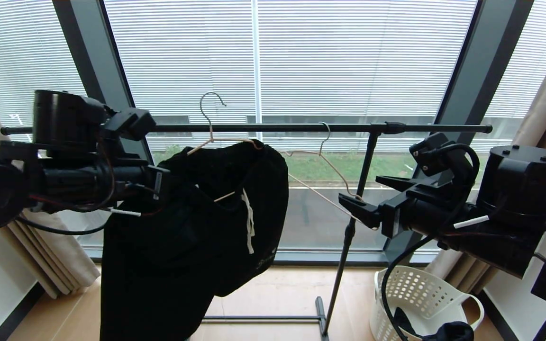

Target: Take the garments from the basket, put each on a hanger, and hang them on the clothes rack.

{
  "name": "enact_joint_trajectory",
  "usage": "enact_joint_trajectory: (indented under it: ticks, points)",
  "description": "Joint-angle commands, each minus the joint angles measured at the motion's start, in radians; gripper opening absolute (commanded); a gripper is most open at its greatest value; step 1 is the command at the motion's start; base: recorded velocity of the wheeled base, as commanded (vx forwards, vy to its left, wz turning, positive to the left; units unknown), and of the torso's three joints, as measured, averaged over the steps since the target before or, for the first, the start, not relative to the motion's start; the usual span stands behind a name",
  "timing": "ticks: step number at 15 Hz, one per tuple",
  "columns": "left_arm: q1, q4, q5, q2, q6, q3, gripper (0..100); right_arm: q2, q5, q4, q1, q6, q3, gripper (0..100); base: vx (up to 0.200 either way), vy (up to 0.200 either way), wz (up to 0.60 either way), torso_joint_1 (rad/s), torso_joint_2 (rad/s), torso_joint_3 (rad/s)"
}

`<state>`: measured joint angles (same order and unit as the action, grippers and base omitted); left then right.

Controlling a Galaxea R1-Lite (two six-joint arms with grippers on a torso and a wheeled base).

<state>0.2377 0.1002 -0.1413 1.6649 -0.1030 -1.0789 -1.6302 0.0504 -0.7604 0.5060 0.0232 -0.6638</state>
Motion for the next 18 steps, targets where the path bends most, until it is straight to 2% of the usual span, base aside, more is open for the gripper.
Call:
enact_joint_trajectory:
  ticks: [1,4,10,14,18]
  points:
    - [0.042,0.003,0.052,0.148,0.063,-0.108,0,0.009,0.0,0.0,0.003,0.0,-0.002,100,0.0,0.0,0.0,0.0,0.0,0.0]
    - [0.054,0.003,0.109,0.237,0.092,-0.185,0,0.006,0.0,0.0,0.003,0.0,0.0,100,0.0,0.0,0.0,0.0,0.0,0.0]
    - [0.061,0.001,0.126,0.355,0.108,-0.291,0,-0.002,-0.001,0.0,0.003,-0.002,0.004,100,0.0,0.0,0.0,0.0,0.0,0.0]
    - [0.094,0.001,0.193,0.441,0.166,-0.378,0,-0.002,-0.001,0.0,0.003,-0.003,0.009,100,0.0,0.0,0.0,0.0,0.0,0.0]
    - [0.097,0.001,0.206,0.483,0.172,-0.415,0,-0.003,-0.001,0.0,0.003,-0.006,0.012,100,0.0,0.0,0.0,0.0,0.0,0.0]
